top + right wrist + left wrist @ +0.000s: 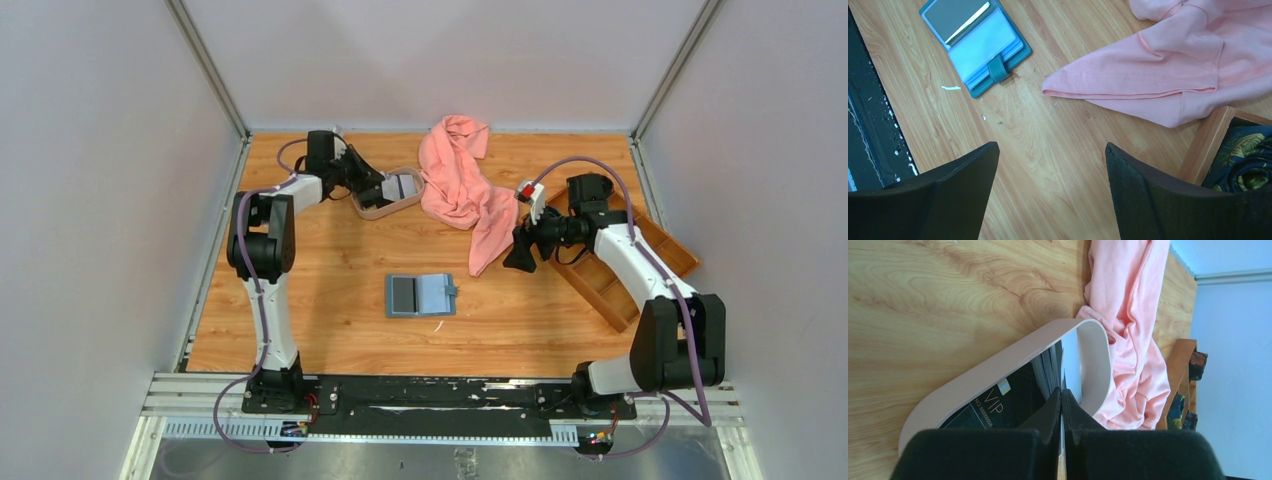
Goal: Put the credit cards into the card holder
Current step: Pick up the credit card from the storage box, then insert the credit card into the card holder.
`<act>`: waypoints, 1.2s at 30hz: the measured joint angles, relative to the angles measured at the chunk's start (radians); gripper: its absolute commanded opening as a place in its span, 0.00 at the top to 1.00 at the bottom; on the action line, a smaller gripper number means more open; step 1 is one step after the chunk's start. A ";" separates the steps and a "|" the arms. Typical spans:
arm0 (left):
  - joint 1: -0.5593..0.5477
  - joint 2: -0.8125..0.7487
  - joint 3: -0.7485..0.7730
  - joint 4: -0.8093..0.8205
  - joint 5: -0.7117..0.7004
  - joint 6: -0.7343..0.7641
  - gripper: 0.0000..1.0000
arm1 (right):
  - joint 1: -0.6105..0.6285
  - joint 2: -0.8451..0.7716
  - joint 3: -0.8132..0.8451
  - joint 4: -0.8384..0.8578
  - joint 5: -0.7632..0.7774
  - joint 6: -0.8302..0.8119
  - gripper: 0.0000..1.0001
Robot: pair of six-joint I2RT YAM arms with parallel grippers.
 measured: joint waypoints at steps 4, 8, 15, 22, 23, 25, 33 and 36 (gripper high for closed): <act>0.009 -0.010 -0.018 0.014 0.014 0.000 1.00 | 0.000 0.007 0.000 -0.003 -0.006 0.000 0.19; 0.018 -0.025 -0.034 0.032 0.024 0.000 1.00 | 0.000 0.007 0.000 -0.006 -0.010 0.000 0.19; 0.024 -0.055 -0.045 0.059 0.029 0.000 1.00 | 0.000 0.008 0.000 -0.007 -0.024 0.000 0.19; 0.027 -0.123 -0.092 0.093 0.053 0.000 1.00 | 0.000 0.011 0.000 -0.008 -0.058 0.000 0.19; 0.027 -0.138 -0.108 0.103 0.060 -0.001 1.00 | 0.000 0.012 0.000 -0.009 -0.066 0.000 0.19; 0.027 -0.166 -0.139 0.119 0.074 -0.005 1.00 | 0.000 0.013 0.000 -0.010 -0.074 0.000 0.19; 0.015 -0.346 -0.336 0.229 0.146 -0.058 1.00 | 0.000 0.013 0.000 -0.014 -0.153 0.020 0.20; -0.014 -0.430 -0.416 0.277 0.167 -0.080 1.00 | 0.000 0.007 -0.001 -0.008 -0.215 0.052 0.20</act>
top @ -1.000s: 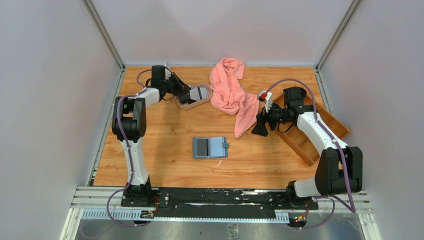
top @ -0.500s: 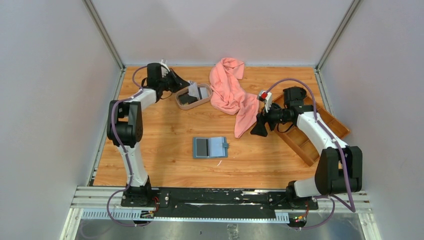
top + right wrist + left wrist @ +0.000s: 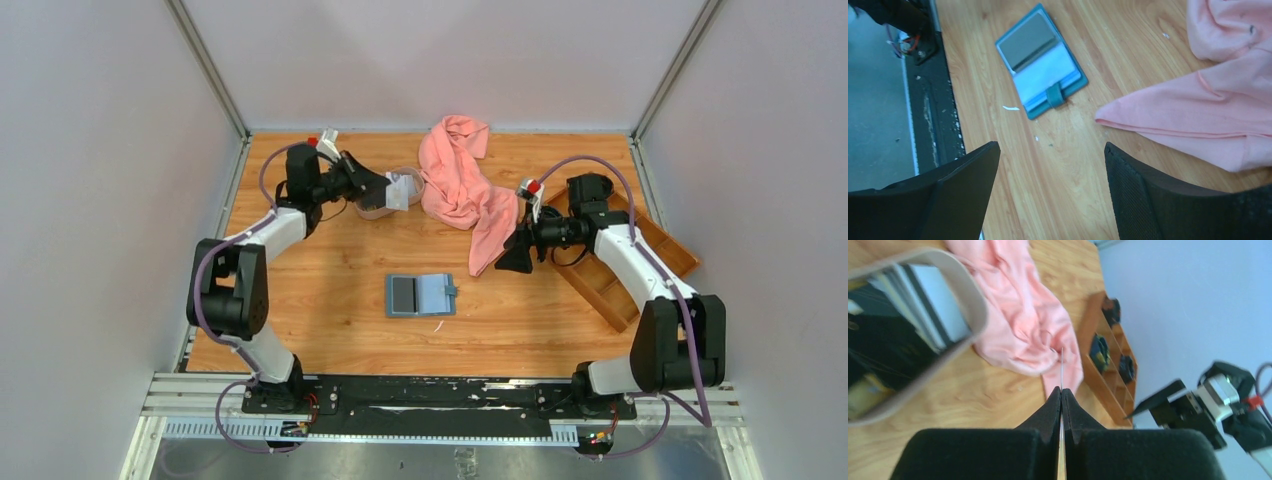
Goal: Put the credit cards into the card holder
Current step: Insert the credit card into the card holder.
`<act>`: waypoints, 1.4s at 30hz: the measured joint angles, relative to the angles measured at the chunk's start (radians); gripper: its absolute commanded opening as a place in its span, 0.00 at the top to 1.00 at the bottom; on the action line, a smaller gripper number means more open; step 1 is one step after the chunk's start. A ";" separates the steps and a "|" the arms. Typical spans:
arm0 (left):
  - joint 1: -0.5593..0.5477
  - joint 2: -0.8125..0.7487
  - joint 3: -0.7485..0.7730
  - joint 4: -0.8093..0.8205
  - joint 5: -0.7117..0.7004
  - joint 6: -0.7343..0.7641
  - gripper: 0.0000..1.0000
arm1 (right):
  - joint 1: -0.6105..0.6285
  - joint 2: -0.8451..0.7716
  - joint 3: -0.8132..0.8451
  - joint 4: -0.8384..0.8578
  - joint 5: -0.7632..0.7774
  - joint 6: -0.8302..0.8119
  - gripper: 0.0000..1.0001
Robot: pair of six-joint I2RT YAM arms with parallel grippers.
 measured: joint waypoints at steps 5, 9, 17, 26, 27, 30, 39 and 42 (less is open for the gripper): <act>-0.094 -0.131 -0.130 0.079 0.018 -0.028 1.00 | 0.000 -0.048 -0.039 0.074 -0.090 0.104 0.20; -0.193 -0.220 -0.249 0.177 0.011 -0.062 1.00 | 0.004 -0.114 -0.108 0.206 -0.126 0.256 0.20; -0.371 -0.253 -0.528 0.588 -0.059 -0.247 1.00 | 0.029 -0.145 -0.194 0.483 -0.187 0.563 0.23; -0.450 -0.216 -0.626 0.865 -0.131 -0.351 1.00 | 0.108 -0.082 -0.204 0.603 -0.198 0.702 0.23; -0.459 -0.216 -0.630 0.878 -0.137 -0.353 1.00 | 0.111 -0.072 -0.204 0.613 -0.201 0.715 0.24; -0.488 -0.206 -0.637 0.911 -0.153 -0.354 1.00 | 0.117 -0.047 -0.204 0.653 -0.209 0.763 0.26; -0.535 -0.153 -0.639 0.961 -0.185 -0.364 1.00 | 0.172 -0.039 -0.204 0.714 -0.230 0.830 0.50; -0.542 -0.152 -0.639 0.963 -0.187 -0.365 1.00 | 0.175 -0.035 -0.204 0.721 -0.232 0.843 0.75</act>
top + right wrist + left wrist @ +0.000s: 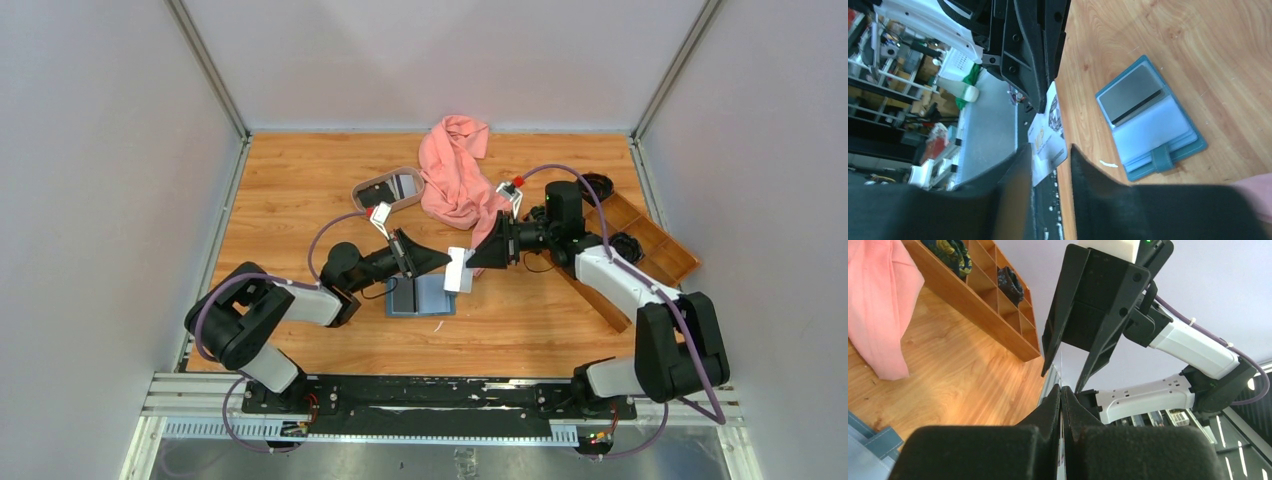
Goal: Put the credit cards into the card holder
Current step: Insert the credit card into the card holder.
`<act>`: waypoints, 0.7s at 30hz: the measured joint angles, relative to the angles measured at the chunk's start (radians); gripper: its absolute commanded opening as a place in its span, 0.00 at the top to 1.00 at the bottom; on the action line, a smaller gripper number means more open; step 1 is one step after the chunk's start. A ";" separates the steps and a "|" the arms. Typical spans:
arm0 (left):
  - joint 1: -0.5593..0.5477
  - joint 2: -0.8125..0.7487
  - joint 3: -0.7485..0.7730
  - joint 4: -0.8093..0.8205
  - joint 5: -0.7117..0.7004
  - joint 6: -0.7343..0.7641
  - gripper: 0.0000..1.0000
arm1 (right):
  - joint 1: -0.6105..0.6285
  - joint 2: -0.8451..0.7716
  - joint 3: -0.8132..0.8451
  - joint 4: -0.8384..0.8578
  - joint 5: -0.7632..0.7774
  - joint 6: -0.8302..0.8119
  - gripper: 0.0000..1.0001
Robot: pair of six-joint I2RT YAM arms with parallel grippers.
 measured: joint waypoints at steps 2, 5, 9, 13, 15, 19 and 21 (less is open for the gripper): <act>-0.005 0.000 0.000 0.002 0.000 0.000 1.00 | 0.000 0.006 0.000 0.013 -0.002 0.015 0.90; -0.012 0.000 -0.001 0.008 -0.002 0.001 0.93 | 0.000 0.017 0.000 0.032 -0.009 0.050 1.00; -0.014 -0.003 -0.016 0.017 -0.008 0.008 0.64 | 0.000 0.023 0.001 0.053 -0.023 0.079 1.00; -0.017 -0.083 -0.060 -0.042 -0.012 0.050 0.41 | 0.000 0.030 0.001 0.068 -0.040 0.082 1.00; -0.018 -0.179 -0.075 -0.140 -0.016 0.111 0.32 | 0.001 0.030 0.001 0.069 -0.057 0.076 1.00; -0.020 -0.437 -0.085 -0.394 -0.039 0.291 0.12 | 0.001 0.030 0.002 0.061 -0.102 0.043 1.00; -0.020 -0.583 -0.102 -0.511 -0.050 0.390 0.01 | 0.004 0.030 0.010 0.023 -0.121 -0.009 1.00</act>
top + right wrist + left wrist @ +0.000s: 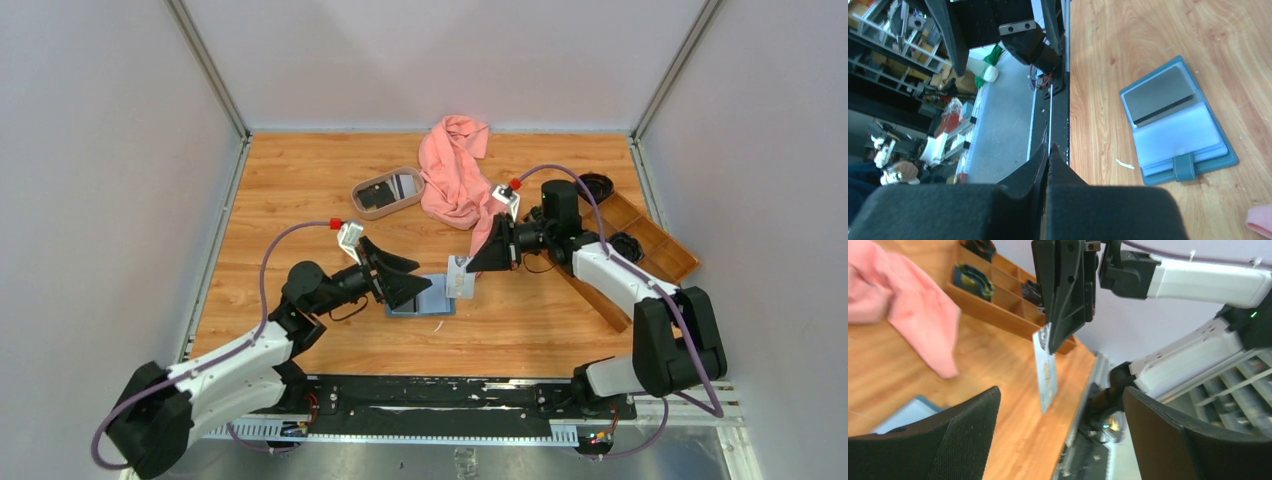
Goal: Put the credit cards into the card holder
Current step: Insert the credit card into the card holder.
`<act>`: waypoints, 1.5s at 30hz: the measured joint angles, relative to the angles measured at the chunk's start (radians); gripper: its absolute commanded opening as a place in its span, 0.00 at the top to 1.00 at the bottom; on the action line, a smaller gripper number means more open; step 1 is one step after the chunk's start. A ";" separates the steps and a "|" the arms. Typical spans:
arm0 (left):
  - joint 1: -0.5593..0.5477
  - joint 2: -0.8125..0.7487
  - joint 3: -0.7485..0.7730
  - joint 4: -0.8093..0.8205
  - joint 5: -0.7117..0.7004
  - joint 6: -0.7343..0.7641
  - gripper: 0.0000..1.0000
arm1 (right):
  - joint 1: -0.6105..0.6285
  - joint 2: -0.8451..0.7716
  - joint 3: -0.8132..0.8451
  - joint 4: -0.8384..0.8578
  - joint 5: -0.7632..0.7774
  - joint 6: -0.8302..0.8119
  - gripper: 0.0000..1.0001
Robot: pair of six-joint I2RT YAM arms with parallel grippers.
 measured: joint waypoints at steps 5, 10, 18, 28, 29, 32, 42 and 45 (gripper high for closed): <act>0.000 -0.182 -0.037 -0.174 0.002 0.165 0.00 | 0.053 0.003 0.039 -0.164 -0.038 -0.194 1.00; 0.000 -0.153 -0.001 -0.303 0.057 0.258 0.02 | 0.116 0.019 0.066 -0.301 -0.043 -0.348 1.00; 0.000 0.074 0.187 -0.421 0.223 0.318 0.30 | 0.147 0.037 0.074 -0.433 -0.033 -0.483 1.00; 0.000 0.179 0.250 -0.454 0.322 0.310 0.49 | 0.162 0.043 0.095 -0.492 -0.030 -0.547 1.00; 0.000 0.180 0.251 -0.454 0.326 0.310 0.51 | 0.162 0.043 0.097 -0.493 -0.030 -0.549 1.00; 0.000 0.190 0.256 -0.455 0.340 0.307 0.53 | 0.163 0.044 0.098 -0.497 -0.030 -0.553 1.00; -0.013 0.212 0.278 -0.458 0.348 0.286 0.79 | 0.163 0.047 0.098 -0.507 -0.031 -0.554 1.00; -0.023 0.225 0.283 -0.458 0.349 0.283 0.95 | 0.163 0.047 0.098 -0.507 -0.030 -0.554 1.00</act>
